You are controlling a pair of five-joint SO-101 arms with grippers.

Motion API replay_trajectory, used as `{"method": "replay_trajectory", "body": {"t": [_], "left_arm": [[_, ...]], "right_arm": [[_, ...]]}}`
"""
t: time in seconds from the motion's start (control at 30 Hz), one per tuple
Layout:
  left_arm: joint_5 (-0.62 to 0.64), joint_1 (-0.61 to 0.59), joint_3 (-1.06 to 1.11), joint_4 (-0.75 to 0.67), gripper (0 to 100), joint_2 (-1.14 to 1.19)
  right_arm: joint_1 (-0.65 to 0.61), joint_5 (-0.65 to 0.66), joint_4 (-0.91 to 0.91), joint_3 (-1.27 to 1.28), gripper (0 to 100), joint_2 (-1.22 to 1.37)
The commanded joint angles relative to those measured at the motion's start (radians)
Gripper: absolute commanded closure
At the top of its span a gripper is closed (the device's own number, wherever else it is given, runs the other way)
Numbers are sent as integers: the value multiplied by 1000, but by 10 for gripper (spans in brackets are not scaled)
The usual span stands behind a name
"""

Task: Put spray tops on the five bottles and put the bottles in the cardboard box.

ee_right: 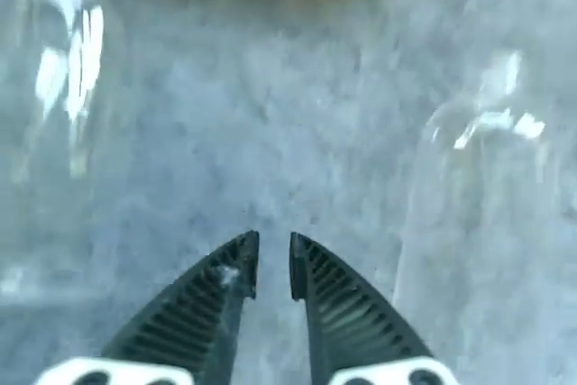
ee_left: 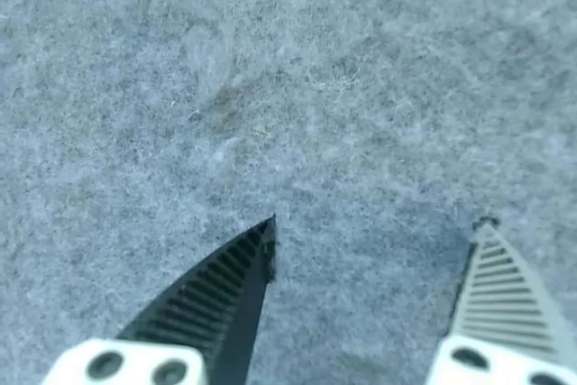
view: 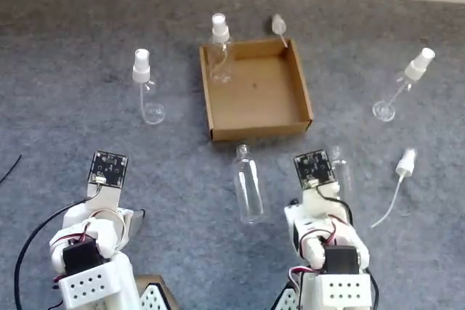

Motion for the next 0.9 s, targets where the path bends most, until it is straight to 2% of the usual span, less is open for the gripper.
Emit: {"method": "replay_trajectory", "body": {"t": [0.0,0.87], "left_arm": [[-3,15,21,-14,697,-2],[-3,15,21,-14,697,-2]], "right_arm": [[7,8,140,122,968,-104],[7,8,142,122,968,-104]]}}
